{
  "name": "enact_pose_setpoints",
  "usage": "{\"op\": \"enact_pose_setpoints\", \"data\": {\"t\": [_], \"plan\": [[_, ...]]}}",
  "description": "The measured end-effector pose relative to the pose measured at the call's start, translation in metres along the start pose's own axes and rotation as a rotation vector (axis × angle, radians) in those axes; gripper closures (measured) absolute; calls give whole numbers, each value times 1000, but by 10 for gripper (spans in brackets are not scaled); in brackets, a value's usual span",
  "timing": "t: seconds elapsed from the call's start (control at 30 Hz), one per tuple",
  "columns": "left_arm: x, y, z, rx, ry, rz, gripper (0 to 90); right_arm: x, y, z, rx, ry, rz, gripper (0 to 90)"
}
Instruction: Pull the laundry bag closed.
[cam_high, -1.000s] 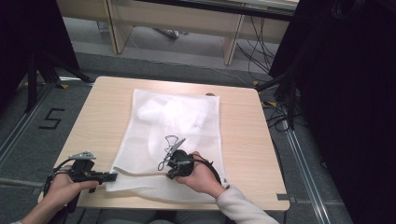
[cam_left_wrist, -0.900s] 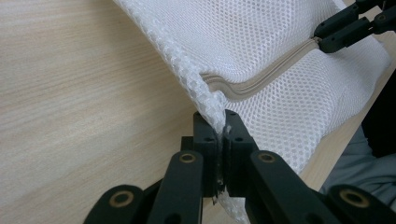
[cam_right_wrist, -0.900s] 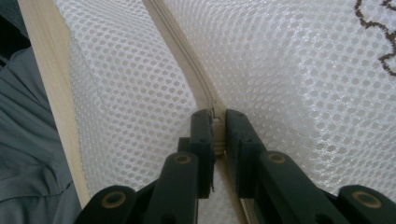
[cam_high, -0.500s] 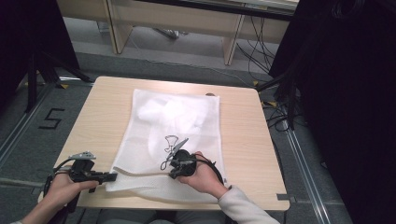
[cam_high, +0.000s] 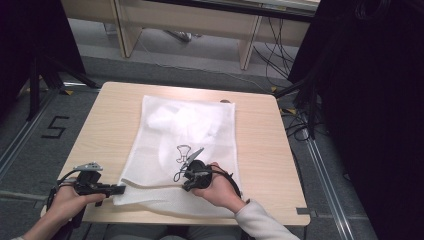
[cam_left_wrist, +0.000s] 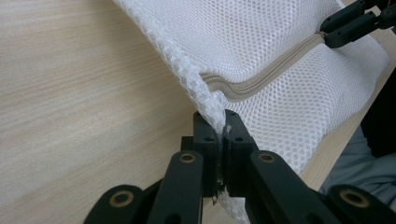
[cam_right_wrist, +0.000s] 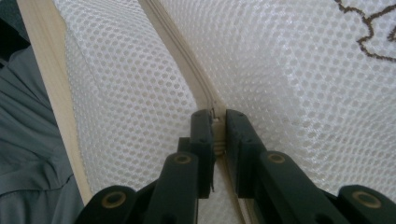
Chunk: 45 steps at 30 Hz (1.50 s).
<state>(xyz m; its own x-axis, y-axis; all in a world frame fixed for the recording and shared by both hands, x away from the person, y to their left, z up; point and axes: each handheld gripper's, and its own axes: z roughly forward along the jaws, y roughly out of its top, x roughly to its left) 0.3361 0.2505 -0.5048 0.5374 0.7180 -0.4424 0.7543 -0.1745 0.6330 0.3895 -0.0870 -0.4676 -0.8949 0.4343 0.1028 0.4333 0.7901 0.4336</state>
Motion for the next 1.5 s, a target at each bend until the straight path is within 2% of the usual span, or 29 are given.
{"op": "enact_pose_setpoints", "data": {"t": [0.6,0.77,0.83,0.93,1.07,1.27,1.5], "plan": [[0,0,0,-1,-4,-2,856,-3,-8,-5,17,-8,26,824],[0,0,0,2,-8,0,857,-4,-10,-6,16,-10,16,824],[0,0,0,1,-8,-1,857,-3,-11,-7,16,-10,33,824],[0,0,0,0,-8,-1,857,-4,-11,-8,15,-13,19,824],[0,0,0,1,-7,-1,856,-5,-13,-9,12,-4,24,824],[0,0,0,1,-6,-2,857,-6,-18,-11,20,-21,31,824],[0,0,0,0,-7,-1,856,-7,-20,-13,20,-17,35,824]]}}
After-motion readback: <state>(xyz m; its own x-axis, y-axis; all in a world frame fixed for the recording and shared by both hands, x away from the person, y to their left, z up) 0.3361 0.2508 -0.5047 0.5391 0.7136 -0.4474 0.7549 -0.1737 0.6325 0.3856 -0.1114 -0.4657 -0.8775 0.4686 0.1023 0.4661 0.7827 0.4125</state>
